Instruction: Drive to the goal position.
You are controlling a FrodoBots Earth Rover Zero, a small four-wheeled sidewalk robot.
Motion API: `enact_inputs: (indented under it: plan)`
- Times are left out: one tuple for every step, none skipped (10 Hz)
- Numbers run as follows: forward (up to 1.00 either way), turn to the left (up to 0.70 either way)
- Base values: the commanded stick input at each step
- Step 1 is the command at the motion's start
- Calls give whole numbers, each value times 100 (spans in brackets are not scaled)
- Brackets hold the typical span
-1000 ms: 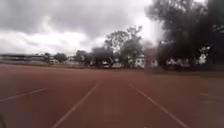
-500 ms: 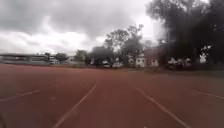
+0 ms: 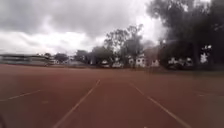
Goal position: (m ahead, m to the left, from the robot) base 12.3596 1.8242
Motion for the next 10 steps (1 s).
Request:
enact_inputs:
  plan:
    - [70, 0]
    - [70, 0]
    - [70, 0]
    - [70, 0]
    - [70, 0]
    - [70, 0]
    - [70, 0]
    - [70, 0]
    - [70, 0]
    - [70, 0]
